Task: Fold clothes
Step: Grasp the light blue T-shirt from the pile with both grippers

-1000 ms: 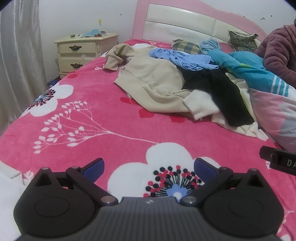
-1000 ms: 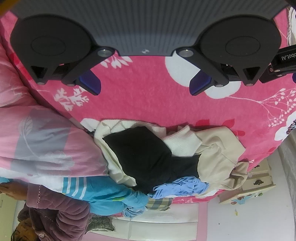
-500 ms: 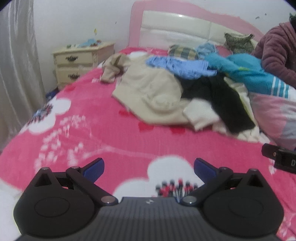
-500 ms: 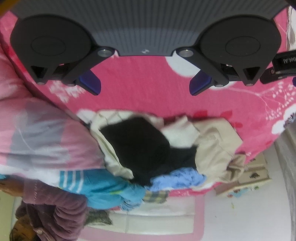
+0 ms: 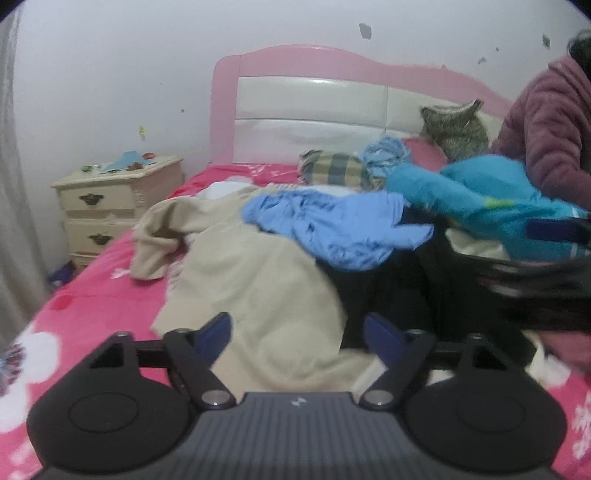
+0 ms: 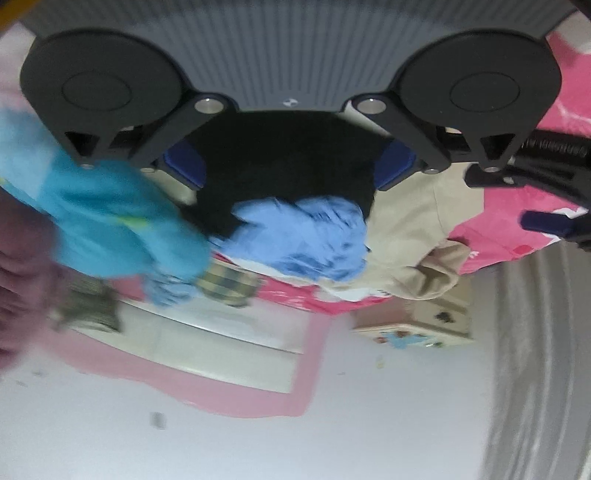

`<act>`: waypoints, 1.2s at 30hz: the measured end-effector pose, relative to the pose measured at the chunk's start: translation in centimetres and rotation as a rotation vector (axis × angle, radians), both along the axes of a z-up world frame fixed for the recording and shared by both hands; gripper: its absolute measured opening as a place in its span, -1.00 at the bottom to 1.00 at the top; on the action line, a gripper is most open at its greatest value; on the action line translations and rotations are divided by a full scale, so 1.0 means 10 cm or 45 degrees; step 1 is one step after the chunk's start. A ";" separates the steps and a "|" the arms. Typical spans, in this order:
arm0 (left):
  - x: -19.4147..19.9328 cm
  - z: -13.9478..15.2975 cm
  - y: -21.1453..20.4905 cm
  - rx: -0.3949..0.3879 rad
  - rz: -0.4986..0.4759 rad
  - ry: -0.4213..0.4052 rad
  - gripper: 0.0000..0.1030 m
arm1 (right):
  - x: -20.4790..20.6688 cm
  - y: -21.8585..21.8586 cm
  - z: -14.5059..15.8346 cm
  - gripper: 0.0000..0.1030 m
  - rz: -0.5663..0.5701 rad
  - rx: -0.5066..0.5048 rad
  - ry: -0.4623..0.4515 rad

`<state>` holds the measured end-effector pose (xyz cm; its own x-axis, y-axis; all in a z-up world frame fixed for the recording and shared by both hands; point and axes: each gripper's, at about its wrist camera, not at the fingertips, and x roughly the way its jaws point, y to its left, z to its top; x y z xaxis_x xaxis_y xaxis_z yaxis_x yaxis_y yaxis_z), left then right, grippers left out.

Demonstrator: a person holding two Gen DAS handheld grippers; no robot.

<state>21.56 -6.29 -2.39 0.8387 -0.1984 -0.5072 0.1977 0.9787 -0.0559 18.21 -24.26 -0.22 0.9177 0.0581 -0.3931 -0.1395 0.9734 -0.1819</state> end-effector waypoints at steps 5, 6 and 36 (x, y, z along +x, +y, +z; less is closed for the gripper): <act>0.26 -0.19 0.04 -0.047 0.008 0.034 -0.31 | 0.92 0.20 -0.05 0.54 0.108 0.012 0.072; 0.31 -0.22 0.06 -0.061 0.013 0.050 -0.54 | 1.09 0.22 -0.06 0.49 0.109 0.034 0.098; -0.25 0.07 0.36 -0.389 -0.179 0.125 -0.78 | -0.50 -0.43 0.45 -0.92 0.625 0.671 0.259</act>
